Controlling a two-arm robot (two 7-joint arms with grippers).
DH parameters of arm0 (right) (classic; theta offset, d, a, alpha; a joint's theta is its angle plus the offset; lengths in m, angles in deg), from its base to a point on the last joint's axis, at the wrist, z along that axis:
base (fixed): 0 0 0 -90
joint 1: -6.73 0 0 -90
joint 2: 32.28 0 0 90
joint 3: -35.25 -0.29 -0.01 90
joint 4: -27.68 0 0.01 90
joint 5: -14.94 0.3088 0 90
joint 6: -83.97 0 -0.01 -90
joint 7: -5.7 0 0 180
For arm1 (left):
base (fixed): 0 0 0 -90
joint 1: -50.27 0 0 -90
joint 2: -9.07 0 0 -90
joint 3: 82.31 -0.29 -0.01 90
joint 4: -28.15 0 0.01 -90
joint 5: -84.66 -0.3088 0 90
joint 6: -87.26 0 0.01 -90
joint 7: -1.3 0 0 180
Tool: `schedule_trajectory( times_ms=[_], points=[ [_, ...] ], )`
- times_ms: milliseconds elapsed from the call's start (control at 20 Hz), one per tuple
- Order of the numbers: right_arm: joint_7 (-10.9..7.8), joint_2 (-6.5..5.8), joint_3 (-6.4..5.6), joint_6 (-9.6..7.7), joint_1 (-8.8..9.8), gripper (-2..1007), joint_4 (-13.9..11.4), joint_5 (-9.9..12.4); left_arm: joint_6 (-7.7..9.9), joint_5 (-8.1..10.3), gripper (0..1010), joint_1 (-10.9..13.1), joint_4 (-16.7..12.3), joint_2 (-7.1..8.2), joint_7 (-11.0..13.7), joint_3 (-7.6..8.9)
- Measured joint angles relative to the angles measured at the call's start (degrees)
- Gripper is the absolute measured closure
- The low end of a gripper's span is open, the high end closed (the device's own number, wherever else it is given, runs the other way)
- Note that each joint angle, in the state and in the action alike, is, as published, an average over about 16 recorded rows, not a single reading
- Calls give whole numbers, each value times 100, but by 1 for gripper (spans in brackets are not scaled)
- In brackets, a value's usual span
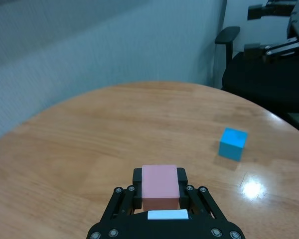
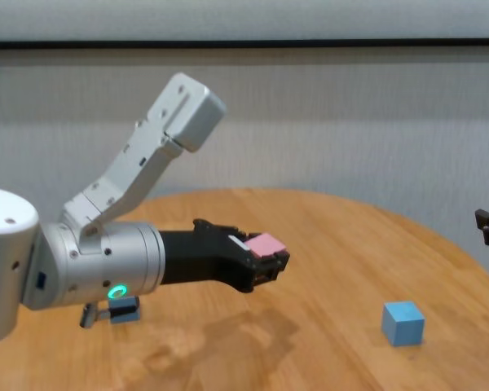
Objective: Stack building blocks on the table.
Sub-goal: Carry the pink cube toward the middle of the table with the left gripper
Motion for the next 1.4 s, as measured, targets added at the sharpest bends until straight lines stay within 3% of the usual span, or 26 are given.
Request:
schedule_trajectory(
  times_ms=[800, 1400],
  points=[
    [0, 0, 0, 0, 0, 1, 0, 0, -509, -26, 611, -683, 1655, -507, 226, -4],
    [0, 0, 0, 0, 0, 1, 0, 0, -776, -101, 611, -1056, 2549, -761, 283, 67]
  ],
)
